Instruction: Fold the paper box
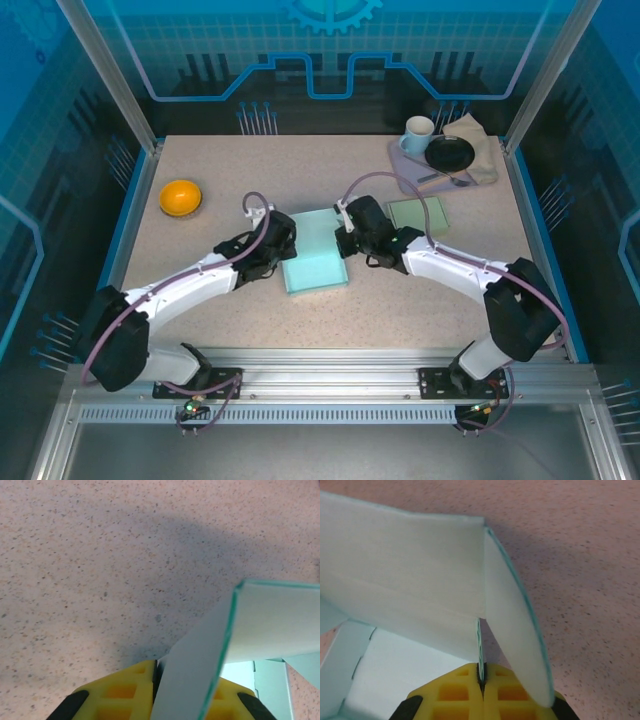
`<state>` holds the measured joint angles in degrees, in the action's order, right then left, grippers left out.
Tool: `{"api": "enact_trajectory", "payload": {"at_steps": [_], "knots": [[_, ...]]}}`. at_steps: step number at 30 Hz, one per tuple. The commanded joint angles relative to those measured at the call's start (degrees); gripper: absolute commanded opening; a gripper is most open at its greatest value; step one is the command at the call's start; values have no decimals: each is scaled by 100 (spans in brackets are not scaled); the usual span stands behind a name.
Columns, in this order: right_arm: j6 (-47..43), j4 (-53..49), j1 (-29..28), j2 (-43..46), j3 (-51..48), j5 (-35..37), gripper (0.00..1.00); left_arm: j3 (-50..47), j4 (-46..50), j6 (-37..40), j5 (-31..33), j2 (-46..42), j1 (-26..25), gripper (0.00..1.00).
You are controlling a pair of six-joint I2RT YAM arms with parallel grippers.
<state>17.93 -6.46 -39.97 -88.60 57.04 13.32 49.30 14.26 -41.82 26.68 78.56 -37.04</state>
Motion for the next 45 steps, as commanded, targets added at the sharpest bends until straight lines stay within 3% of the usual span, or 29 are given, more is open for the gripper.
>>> {"api": "enact_trajectory", "payload": {"at_steps": [1, 4, 12, 20, 27, 35, 40, 45], "knots": [[931, 426, -109, 255, -200, 842, 3, -118, -676, -432, 714, 104, -218, 14], [1147, 718, -169, 385, -455, 980, 4, -470, -1333, -325, 929, 15, -347, 14], [1129, 1882, -202, 273, -1018, 1234, 5, -737, -3294, 928, 1276, 328, -383, 15], [1172, 2510, -357, 221, -1408, 1468, 4, -1574, -4500, 983, 1276, 519, -678, 14], [1613, 2306, -808, 328, -1884, 1929, 4, -2074, -4335, 696, 1529, 394, -966, 14], [2371, 1833, -1222, 699, -2678, 2321, 5, -2487, -3666, -216, 1628, 212, -1322, 15], [2607, 1581, -1372, 833, -2865, 2217, 6, -2636, -3004, -590, 1621, 25, -1377, 15], [2667, 1191, -1450, 1068, -2635, 2140, 7, -2495, -2356, -418, 1669, -401, -1375, 16]]}}
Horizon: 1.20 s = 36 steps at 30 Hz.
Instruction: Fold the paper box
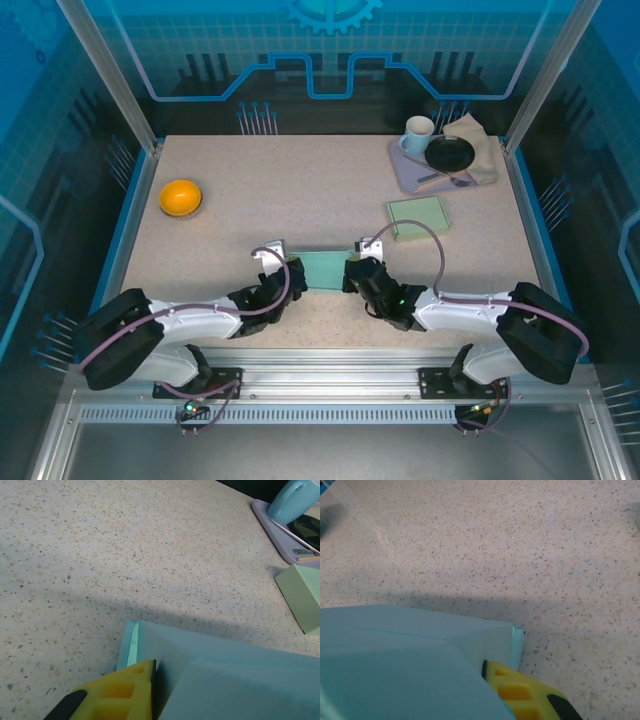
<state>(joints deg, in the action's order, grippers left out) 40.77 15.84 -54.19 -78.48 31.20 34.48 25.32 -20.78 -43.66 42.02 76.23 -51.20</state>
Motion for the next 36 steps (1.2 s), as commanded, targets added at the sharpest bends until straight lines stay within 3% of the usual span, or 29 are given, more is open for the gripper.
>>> {"api": "enact_trajectory", "payload": {"at_steps": [1, 16, 20, 27, 36], "knots": [[375, -1140, -26, 85, 55, 24, 7, -49, 1254, -194, 155, -235, 43, 17], [1575, -1475, -95, -317, 481, -658, 7, 210, 1436, -152, -88, 40, 49, 18], [1521, -1634, -189, -418, 501, -421, 7, 111, 1271, -143, -128, 107, 49, 18], [1614, -1369, -262, -537, 263, -604, 7, -10, 1329, 119, -196, -150, 47, 19], [1185, -1575, -266, -403, 691, -855, 8, 157, 1653, 353, -260, -430, 96, 19]]}}
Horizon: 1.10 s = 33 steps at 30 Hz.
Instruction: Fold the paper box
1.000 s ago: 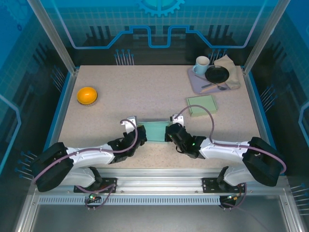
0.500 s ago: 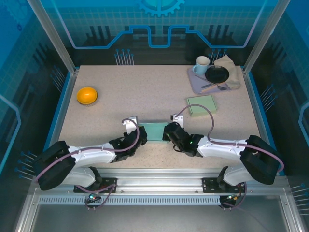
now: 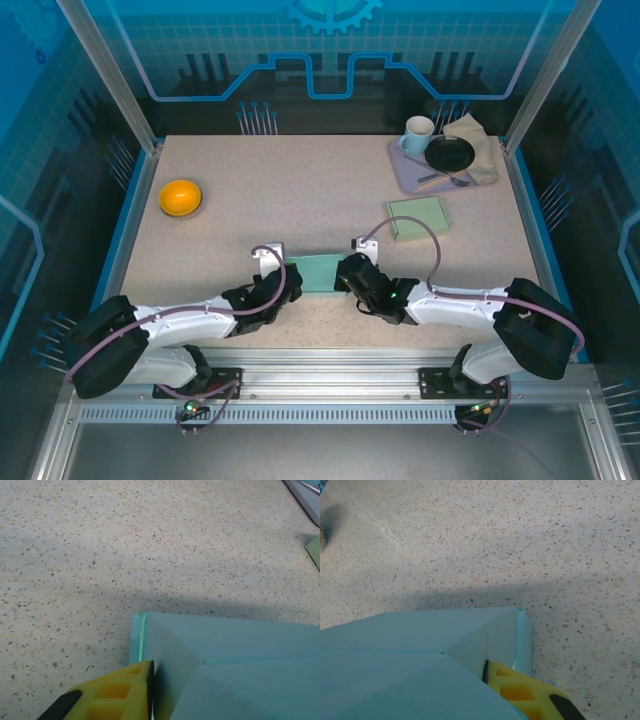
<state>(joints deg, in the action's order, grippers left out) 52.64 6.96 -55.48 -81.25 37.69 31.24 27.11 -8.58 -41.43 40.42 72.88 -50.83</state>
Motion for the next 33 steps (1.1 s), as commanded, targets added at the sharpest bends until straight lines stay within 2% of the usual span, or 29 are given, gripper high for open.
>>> {"api": "enact_trajectory", "payload": {"at_steps": [1, 13, 24, 30, 33], "knots": [[-6, -695, -129, -119, 82, -623, 8, -10, 450, 134, -118, -99, 65, 19], [58, -1143, 71, -25, 440, -1278, 8, 466, 1231, 222, -166, -252, 117, 19], [-6, -1073, 163, -254, 258, -1378, 8, 236, 1084, 77, -408, -135, 187, 20], [9, -1213, 40, -243, 58, -907, 7, -74, 1166, -33, -562, -326, 187, 27], [14, -1266, 7, -198, -38, -656, 7, -214, 1271, -49, -573, -579, 187, 34]]}}
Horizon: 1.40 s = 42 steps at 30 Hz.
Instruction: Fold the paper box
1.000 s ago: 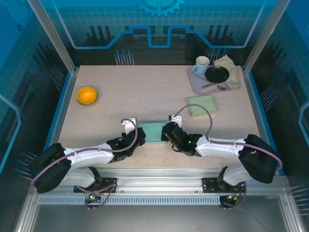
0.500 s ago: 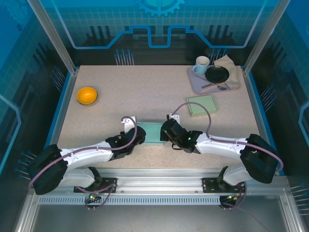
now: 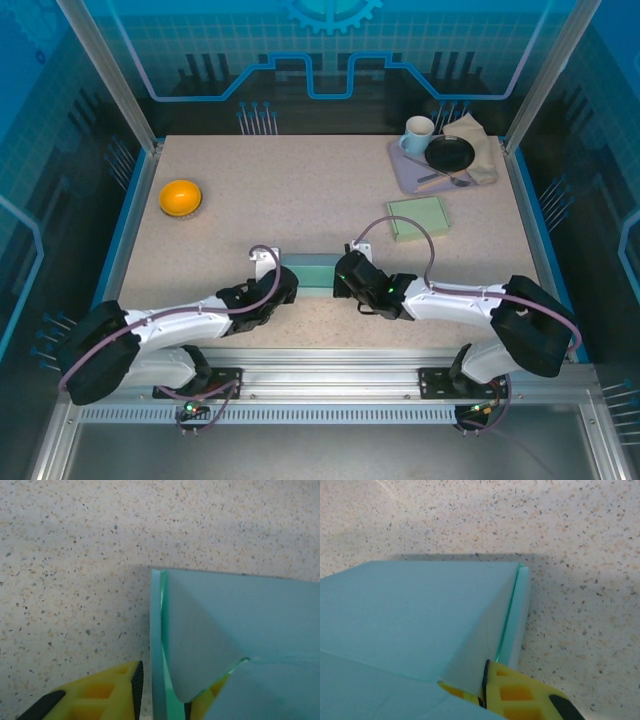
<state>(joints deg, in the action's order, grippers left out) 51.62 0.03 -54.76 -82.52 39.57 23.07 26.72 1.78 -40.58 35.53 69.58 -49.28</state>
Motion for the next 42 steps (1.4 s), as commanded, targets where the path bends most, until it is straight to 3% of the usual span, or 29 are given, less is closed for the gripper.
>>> {"api": "enact_trajectory", "payload": {"at_steps": [1, 6, 9, 16, 21, 24, 29, 34, 42], "knots": [[128, -590, -77, -55, -253, 232, 7, -201, 298, -135, -104, -358, 36, 38], [151, -758, -113, -18, -223, 521, 7, -220, 732, -163, -438, -977, 29, 53], [99, -861, -111, -1, -178, 651, 7, -199, 1242, -297, -780, -1514, 23, 56], [-3, -984, -117, 43, -114, 849, 8, 400, 3450, -1050, -1302, -2338, 19, 60], [-105, -1028, -131, 72, -72, 960, 8, 628, 3960, -1622, -1575, -2944, 23, 61], [-183, -1045, -164, 96, -89, 1032, 8, 961, 3936, -1887, -1408, -3151, 36, 66], [-230, -958, -245, 96, -173, 1090, 9, 1447, 3258, -1950, -1430, -2565, 199, 80], [-249, -935, -306, 93, -220, 1160, 10, 1699, 2509, -2079, -1781, -1472, 346, 86], [-248, -893, -342, 63, -297, 1151, 12, 1878, 2286, -2252, -2007, -210, 362, 89]]}}
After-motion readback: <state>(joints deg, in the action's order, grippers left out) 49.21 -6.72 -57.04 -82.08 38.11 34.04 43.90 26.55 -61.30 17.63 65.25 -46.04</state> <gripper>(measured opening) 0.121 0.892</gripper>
